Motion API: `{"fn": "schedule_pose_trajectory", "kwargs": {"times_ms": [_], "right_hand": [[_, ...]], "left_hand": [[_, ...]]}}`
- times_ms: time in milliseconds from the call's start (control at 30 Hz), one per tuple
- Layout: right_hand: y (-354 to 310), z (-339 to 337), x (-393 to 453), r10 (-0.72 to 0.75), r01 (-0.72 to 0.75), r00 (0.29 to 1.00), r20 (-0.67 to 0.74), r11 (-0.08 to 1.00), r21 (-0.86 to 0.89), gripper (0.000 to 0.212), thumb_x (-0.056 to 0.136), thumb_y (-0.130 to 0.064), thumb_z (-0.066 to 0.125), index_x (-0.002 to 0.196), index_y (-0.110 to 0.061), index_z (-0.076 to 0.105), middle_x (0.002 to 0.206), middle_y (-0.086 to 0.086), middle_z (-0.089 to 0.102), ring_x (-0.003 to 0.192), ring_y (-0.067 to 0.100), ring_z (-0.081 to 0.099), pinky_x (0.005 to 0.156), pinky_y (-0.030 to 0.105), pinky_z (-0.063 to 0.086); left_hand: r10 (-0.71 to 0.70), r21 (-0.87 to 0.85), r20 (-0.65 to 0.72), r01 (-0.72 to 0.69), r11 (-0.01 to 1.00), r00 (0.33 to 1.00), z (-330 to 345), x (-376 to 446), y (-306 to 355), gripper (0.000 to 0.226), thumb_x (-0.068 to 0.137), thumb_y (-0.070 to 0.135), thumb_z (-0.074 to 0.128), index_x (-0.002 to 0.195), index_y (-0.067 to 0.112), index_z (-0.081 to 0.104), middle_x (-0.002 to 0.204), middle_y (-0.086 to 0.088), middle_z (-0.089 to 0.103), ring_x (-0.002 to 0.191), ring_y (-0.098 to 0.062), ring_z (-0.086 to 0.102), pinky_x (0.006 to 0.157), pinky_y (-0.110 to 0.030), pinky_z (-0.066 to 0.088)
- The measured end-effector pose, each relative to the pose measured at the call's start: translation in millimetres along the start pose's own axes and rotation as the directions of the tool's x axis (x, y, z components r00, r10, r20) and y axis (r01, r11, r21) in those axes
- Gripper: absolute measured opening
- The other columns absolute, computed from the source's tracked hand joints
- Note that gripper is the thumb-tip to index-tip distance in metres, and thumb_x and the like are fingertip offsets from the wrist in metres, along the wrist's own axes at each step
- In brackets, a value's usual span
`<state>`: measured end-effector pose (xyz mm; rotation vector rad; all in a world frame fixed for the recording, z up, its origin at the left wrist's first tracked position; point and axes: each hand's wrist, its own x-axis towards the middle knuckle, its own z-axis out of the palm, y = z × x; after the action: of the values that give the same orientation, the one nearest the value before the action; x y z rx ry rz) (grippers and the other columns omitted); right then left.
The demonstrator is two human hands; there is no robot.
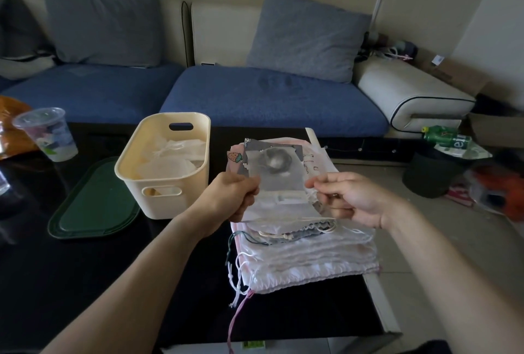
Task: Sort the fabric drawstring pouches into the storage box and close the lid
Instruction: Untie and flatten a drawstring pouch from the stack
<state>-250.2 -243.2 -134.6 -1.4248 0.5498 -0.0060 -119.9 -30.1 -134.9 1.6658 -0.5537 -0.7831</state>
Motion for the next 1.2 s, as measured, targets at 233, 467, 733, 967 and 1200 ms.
{"fn": "schedule_pose_trajectory", "kwargs": {"times_ms": [233, 467, 733, 967, 1200], "right_hand": [[7.5, 3.0, 4.4, 0.015, -0.025, 0.997, -0.072, 0.989, -0.146, 0.024, 0.099, -0.004, 0.057, 0.123, 0.000, 0.057, 0.068, 0.010, 0.069, 0.034, 0.003, 0.029, 0.043, 0.019, 0.026], [1.7, -3.7, -7.3, 0.173, -0.148, 0.982, 0.073, 0.954, -0.260, 0.018, 0.099, 0.000, 0.056, 0.112, 0.009, 0.064, 0.067, 0.012, 0.063, 0.033, 0.002, 0.026, 0.032, 0.015, 0.021], [-6.0, -12.0, -11.8, 0.269, -0.236, 0.963, 0.037, 0.898, -0.370, 0.009, 0.095, 0.005, 0.059, 0.095, 0.007, 0.068, 0.059, 0.010, 0.061, 0.031, 0.002, 0.025, 0.031, 0.014, 0.019], [-7.1, -12.5, -9.2, 0.257, -0.266, 0.963, -0.086, 0.838, -0.477, 0.006, 0.095, 0.004, 0.060, 0.096, 0.006, 0.066, 0.062, 0.011, 0.066, 0.032, 0.003, 0.024, 0.031, 0.015, 0.019], [-7.7, 11.0, -2.9, -0.375, 0.223, 0.921, -0.103, 0.726, -0.651, 0.010, 0.098, -0.016, 0.063, 0.089, -0.012, 0.065, 0.079, -0.004, 0.073, 0.049, -0.008, 0.055, 0.053, 0.013, 0.037]], "left_hand": [[0.112, 0.346, -0.037, -0.093, 0.934, 0.993, 5.9, 1.1, -6.8, 0.037, 0.101, 0.030, 0.055, 0.077, 0.007, 0.071, 0.057, 0.000, 0.052, 0.038, -0.002, 0.038, 0.043, -0.015, 0.034], [0.073, 0.401, 0.047, -0.085, 0.912, 0.996, -10.1, -3.8, -5.2, 0.041, 0.100, 0.032, 0.055, 0.075, 0.003, 0.068, 0.045, 0.012, 0.051, 0.037, -0.001, 0.042, 0.043, -0.013, 0.033], [0.082, 0.401, -0.024, -0.066, 0.914, 0.996, -12.3, -0.7, -2.7, 0.042, 0.101, 0.025, 0.054, 0.079, -0.007, 0.070, 0.041, 0.010, 0.053, 0.035, -0.002, 0.043, 0.041, -0.009, 0.034], [0.021, 0.383, 0.026, -0.030, 0.923, 0.999, -5.0, 3.3, -6.9, 0.042, 0.102, 0.031, 0.053, 0.074, 0.002, 0.066, 0.043, 0.010, 0.050, 0.034, -0.004, 0.039, 0.039, -0.015, 0.032], [0.146, -0.308, 0.224, -0.072, 0.949, 0.964, 11.5, -12.9, 8.9, 0.026, 0.103, 0.019, 0.040, 0.090, 0.004, 0.056, 0.068, -0.010, 0.057, 0.052, -0.022, 0.049, 0.053, -0.029, 0.047]]}}
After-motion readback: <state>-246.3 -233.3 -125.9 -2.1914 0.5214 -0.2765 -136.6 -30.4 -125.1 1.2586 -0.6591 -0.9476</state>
